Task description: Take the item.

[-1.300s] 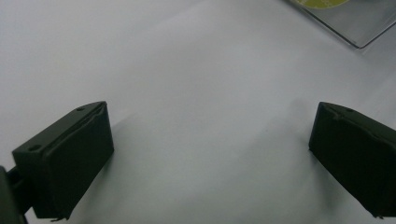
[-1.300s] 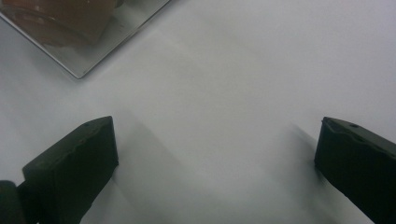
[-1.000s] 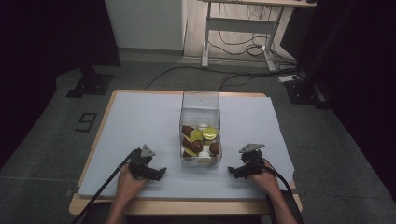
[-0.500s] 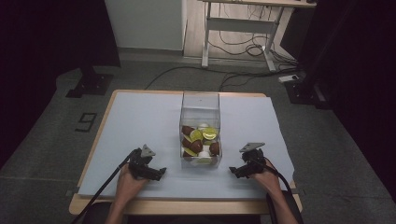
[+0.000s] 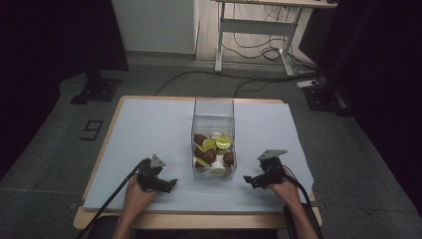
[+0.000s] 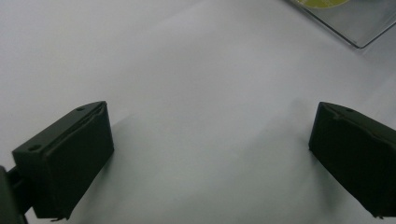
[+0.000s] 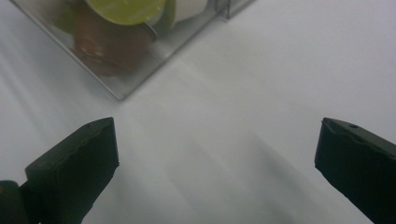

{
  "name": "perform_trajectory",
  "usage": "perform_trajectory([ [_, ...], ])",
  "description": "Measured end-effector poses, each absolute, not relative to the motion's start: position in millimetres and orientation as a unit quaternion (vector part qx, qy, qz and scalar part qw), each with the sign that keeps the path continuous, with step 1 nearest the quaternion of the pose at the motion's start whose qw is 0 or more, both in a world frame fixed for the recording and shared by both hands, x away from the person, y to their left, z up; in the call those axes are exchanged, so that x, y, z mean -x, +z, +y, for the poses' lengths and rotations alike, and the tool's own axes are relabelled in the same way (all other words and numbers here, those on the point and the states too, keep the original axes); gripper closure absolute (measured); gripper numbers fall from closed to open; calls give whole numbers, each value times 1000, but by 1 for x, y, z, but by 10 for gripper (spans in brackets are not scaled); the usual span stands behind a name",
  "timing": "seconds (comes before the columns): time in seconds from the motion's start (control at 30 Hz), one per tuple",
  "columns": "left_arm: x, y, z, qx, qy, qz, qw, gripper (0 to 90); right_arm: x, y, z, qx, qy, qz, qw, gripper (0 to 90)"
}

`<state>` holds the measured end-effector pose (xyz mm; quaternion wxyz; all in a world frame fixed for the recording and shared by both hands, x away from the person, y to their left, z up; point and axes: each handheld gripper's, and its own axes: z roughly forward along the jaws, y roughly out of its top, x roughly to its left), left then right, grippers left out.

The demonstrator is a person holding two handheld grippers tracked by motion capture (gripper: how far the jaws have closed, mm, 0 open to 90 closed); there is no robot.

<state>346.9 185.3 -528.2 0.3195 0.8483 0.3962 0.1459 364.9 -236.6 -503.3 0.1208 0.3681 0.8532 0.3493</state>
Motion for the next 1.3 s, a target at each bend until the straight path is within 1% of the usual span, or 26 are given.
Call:
perform_trajectory([
  [0.07, -347, -528, 185, -848, 146, 396, 319, 0, -364, -501, -238, -367, 358, 850, 118, 4],
  [0.2, -347, -528, 185, -848, 146, 396, 319, 0, -363, -491, -238, -362, 362, 848, 135, 10],
  [0.33, -347, -528, 185, -848, 146, 397, 320, 0, -362, -486, -236, -359, 357, 852, 137, 18],
  [0.67, -347, -528, 185, -848, 146, 396, 319, 0, -357, -466, -230, -358, 367, 849, 128, 66],
  [1.1, -347, -528, 185, -848, 146, 396, 320, 0, -353, -438, -213, -318, 378, 860, 128, 63],
  [1.3, -347, -528, 185, -849, 147, 396, 319, 0, -360, -425, -198, -298, 392, 862, 116, 134],
])
